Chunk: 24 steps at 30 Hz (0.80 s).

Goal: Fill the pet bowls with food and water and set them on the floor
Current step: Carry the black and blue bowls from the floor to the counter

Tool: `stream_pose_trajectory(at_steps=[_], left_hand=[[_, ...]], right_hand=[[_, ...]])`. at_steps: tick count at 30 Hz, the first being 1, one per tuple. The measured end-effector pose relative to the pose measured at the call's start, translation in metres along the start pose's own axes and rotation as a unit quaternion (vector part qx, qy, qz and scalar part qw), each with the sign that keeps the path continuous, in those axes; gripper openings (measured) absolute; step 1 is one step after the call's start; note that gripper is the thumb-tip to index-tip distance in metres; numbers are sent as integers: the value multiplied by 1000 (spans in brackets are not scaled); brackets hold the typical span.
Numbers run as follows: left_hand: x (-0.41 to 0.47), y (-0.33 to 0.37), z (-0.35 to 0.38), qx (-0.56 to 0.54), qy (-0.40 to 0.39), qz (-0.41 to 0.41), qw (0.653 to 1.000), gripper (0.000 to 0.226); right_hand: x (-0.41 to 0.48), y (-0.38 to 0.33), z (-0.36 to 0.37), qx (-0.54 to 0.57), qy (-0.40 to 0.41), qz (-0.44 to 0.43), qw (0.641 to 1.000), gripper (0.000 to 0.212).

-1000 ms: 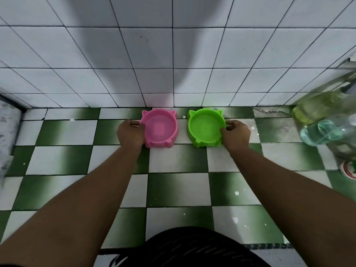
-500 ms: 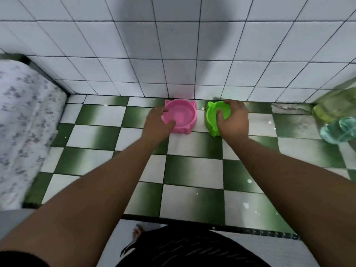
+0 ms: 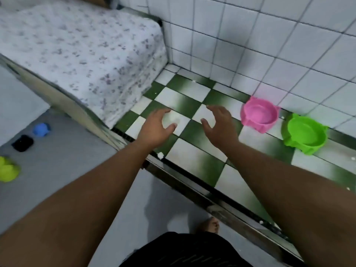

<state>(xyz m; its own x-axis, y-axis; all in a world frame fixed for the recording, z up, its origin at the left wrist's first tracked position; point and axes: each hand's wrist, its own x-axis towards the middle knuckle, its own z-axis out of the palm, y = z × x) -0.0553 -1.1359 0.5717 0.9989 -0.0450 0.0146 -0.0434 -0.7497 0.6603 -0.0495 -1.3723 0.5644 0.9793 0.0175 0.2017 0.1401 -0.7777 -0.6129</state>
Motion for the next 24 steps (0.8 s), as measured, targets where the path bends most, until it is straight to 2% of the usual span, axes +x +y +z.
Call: stream_pose_trajectory(at_steps=[4,11,17,24], left_hand=[[-63,-85,-85,-24,66,-55,996,58],[-173,-220,-227,-21,167,-144,975,57],[-250,-318,-313,-25,259,-246,934,55],[-278,-418,-371,-40,329,-336,881,52]], right_hand=[[-10,-102,65,62,-6,-28,998,46],[-51,-284,191,104,-93,-175,975,47],[-68,-420,285,123,-181,-252,943,47],[-41,-524,399,141,-239,-288,917,47]])
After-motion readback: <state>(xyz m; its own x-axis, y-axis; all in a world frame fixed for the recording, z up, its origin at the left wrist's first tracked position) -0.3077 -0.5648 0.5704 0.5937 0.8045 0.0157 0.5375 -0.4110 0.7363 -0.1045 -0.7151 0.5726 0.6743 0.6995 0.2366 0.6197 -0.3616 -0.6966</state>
